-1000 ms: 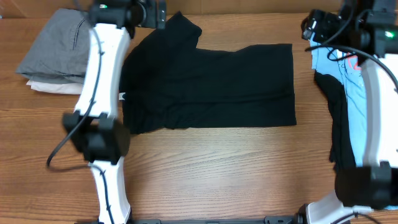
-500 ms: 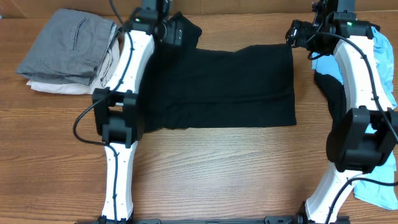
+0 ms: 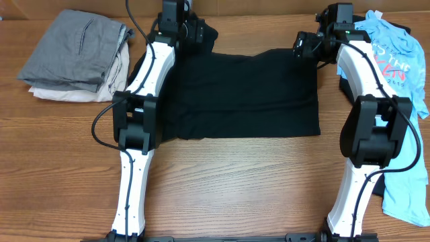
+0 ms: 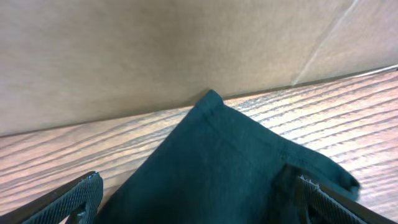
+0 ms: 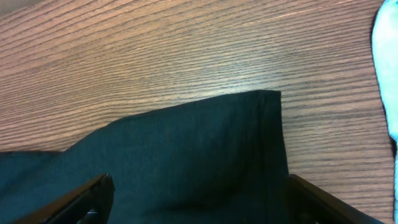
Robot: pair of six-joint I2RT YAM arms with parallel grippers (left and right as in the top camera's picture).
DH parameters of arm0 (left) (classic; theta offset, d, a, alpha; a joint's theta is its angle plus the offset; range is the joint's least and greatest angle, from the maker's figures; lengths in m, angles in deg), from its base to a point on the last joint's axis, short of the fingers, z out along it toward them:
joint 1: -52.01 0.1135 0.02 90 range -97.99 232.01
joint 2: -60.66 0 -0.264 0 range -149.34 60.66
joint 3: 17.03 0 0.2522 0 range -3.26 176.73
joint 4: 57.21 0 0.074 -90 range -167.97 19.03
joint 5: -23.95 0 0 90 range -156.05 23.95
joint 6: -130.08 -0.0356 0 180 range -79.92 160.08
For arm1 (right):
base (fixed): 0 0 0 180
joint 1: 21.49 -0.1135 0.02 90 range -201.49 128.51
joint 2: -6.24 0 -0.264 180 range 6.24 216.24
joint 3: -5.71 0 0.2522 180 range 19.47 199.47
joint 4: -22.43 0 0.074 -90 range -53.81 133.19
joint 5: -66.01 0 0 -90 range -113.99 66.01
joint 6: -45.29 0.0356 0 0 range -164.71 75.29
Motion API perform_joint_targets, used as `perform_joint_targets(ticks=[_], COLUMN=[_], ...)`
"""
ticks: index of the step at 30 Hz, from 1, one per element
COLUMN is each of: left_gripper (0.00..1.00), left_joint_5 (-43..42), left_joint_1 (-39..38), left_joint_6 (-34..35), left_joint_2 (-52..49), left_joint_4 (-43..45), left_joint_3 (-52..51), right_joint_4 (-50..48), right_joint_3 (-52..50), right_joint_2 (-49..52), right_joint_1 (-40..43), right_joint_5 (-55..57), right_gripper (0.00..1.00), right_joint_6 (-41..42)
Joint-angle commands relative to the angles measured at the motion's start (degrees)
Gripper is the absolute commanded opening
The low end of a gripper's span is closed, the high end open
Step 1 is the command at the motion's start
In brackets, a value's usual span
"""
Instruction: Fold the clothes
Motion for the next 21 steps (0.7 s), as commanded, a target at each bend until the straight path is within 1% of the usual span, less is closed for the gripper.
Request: perform_joint_targets(ticks=[1,5,8,10,12,15,16,18,20,21], left_gripper=[1.0,1.0,1.0,0.99,0.92,0.74,0.66,0.58,0.52,0.45], left_joint_5=[-1.07,-1.62,-3.91,-3.89,-3.87,-3.91,-3.91,-3.89,-3.78,-3.45], left_joint_1=[-1.55,-1.75,-1.86,-2.01,-2.1,-2.1,-2.1,-2.1,-2.1,-2.1], left_joint_6=[-2.1,-1.97,-1.9,-2.08,-2.25,-2.32,-2.34,-2.84,-3.67,-3.76], left_joint_2=[-4.37,-6.67,-7.17,-7.17,-7.17,-7.15,-7.17,-7.17,-7.17,-7.15], left_joint_4=[3.74,7.82,8.79,9.16,9.46,9.11,8.48,6.95,4.7,3.8], left_joint_3=[1.2,1.2,1.2,1.22,1.22,1.22,1.22,1.22,1.22,1.22], right_joint_4=[-0.55,-0.85,-1.07,-1.09,-1.09,-1.09,-1.09,-1.01,-0.79,-0.66], right_joint_3=[0.72,0.72,0.72,0.72,0.72,0.72,0.72,0.72,0.72,0.72], right_joint_2=[0.2,0.2,0.2,0.2,0.2,0.2,0.2,0.2,0.2,0.2], right_joint_1=[-0.13,-0.13,-0.13,-0.13,-0.13,-0.13,-0.13,-0.22,-0.28,-0.28], right_joint_5=[1.79,1.77,1.77,1.75,1.75,1.73,1.73,1.73,1.75,1.75], right_gripper=[0.89,0.89,0.89,0.89,0.89,0.89,0.89,0.89,0.89,0.89], right_joint_6=[-0.22,-0.22,-0.22,-0.2,-0.2,-0.2,-0.2,-0.2,-0.22,-0.22])
